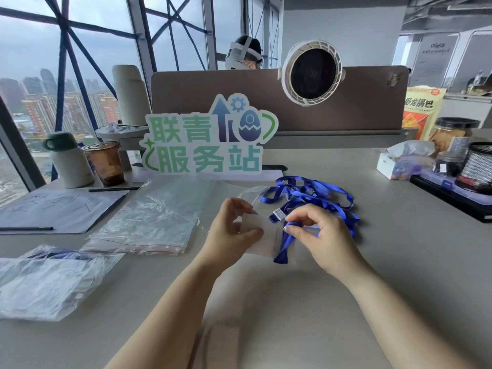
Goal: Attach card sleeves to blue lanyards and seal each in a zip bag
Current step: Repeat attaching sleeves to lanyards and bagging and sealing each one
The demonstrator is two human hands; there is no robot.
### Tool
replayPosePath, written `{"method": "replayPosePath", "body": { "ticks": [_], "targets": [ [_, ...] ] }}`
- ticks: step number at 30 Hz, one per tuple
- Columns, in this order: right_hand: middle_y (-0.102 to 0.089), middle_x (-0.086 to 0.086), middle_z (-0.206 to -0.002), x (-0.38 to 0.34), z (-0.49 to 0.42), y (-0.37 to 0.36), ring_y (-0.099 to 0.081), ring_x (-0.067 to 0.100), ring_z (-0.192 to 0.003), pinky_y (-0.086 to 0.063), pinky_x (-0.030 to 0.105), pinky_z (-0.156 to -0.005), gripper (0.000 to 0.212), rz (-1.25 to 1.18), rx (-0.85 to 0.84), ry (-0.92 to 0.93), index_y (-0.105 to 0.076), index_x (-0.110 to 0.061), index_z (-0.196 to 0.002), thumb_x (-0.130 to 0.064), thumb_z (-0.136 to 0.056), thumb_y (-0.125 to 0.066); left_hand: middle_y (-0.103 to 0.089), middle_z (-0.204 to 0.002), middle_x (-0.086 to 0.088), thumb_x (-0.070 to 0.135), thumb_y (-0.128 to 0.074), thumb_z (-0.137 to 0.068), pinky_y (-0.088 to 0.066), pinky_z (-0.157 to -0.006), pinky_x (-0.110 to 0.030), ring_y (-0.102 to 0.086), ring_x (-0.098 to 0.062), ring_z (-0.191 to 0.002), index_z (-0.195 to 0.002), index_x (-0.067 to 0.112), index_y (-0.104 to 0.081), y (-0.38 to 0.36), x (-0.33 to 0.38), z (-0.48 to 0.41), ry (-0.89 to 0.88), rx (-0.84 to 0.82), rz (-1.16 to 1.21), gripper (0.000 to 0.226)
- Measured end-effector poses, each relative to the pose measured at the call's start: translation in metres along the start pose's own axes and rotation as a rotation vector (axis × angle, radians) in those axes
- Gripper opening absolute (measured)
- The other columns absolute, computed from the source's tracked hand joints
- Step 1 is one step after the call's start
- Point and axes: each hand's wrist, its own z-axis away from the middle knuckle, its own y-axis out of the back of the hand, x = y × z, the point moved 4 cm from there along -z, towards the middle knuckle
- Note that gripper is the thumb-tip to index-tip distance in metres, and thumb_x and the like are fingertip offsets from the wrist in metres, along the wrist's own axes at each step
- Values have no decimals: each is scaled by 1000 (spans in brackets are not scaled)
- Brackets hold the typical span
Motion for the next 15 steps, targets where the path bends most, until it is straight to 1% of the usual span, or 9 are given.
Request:
{"method": "replayPosePath", "body": {
  "ticks": [3,5,7,9,11,13,15],
  "targets": [
    [-63,-13,-82,2,-2,1,-55,7,-82,-42,16,-76,15,110,19,87,-65,-21,-81,-9,-76,-74,-60,-107,-8,-9,-66,-76,-51,-60,-29,-62,-15,-71,-98,18,-49,-1,1,2,28,-80,29,40],
    [-59,-15,-87,3,-3,2,-53,7,-85,-40,15,-78,16,151,27,126,-65,-21,-84,-12,-75,-76,-61,-106,-7,-6,-69,-74,-51,-63,-35,-60,-20,-73,-97,21,-49,-1,1,2,38,-117,51,41],
    [-56,-17,-93,6,-3,3,-51,4,-89,-37,10,-81,22,147,17,97,-65,-24,-92,-15,-75,-76,-62,-102,-4,-4,-70,-72,-51,-67,-39,-57,-24,-75,-95,23,-50,0,1,2,37,-142,64,41],
    [-60,-19,-100,7,-2,1,-56,1,-94,-38,8,-84,27,68,-34,35,-65,-27,-102,-16,-79,-74,-62,-99,-4,-10,-68,-75,-51,-66,-34,-59,-23,-74,-97,19,-49,1,1,2,40,-152,89,41],
    [-67,-18,-103,9,-1,-2,-60,-3,-96,-41,8,-85,28,-29,-74,-41,-68,-26,-107,-15,-81,-71,-62,-101,-5,-10,-67,-76,-53,-65,-29,-61,-20,-74,-98,19,-49,2,2,2,40,-154,92,41],
    [-69,-16,-100,11,-1,-3,-62,-6,-89,-42,5,-80,27,-64,-56,-101,-70,-23,-106,-12,-81,-71,-62,-103,-4,-6,-71,-75,-52,-63,-25,-59,-14,-74,-100,23,-50,2,2,1,27,-130,56,44],
    [-70,-13,-95,16,-1,-2,-62,-6,-81,-44,6,-76,26,-88,-24,-137,-72,-21,-102,-8,-80,-72,-64,-100,3,2,-77,-73,-50,-63,-22,-56,-10,-76,-102,28,-50,4,1,0,2,-64,-38,47]
  ]
}}
